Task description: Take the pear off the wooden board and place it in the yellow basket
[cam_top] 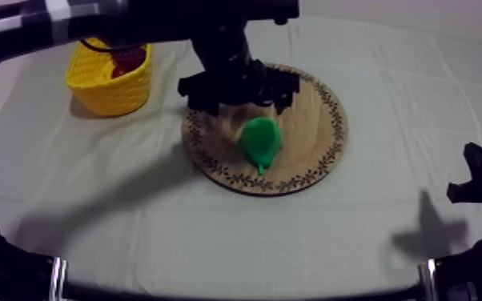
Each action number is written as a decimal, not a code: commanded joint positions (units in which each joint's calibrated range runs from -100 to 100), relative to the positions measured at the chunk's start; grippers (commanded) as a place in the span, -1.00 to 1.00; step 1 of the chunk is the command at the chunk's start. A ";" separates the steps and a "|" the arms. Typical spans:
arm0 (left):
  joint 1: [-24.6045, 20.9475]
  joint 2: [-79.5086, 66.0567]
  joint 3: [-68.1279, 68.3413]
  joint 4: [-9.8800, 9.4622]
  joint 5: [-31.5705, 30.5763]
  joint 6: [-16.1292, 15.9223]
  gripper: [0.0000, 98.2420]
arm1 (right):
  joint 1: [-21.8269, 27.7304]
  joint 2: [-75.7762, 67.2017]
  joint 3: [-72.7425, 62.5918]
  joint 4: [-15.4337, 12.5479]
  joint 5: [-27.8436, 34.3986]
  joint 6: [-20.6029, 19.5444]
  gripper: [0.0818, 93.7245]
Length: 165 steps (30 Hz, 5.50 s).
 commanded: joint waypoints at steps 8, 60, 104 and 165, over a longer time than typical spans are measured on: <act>-1.00 8.33 -6.34 2.68 3.26 -0.45 0.79 | 0.00 0.01 0.05 0.01 0.01 0.00 -0.99; -0.85 24.47 -24.05 8.74 19.66 -4.05 0.10 | 0.00 0.01 0.05 0.01 0.01 0.00 -0.99; -20.28 -24.55 9.56 -9.46 -7.77 -13.43 0.00 | 0.00 0.01 0.05 0.01 0.01 0.00 -0.99; -31.72 -26.17 18.74 -9.12 -31.89 -12.12 0.24 | 0.00 0.01 0.05 0.01 0.01 0.01 -0.99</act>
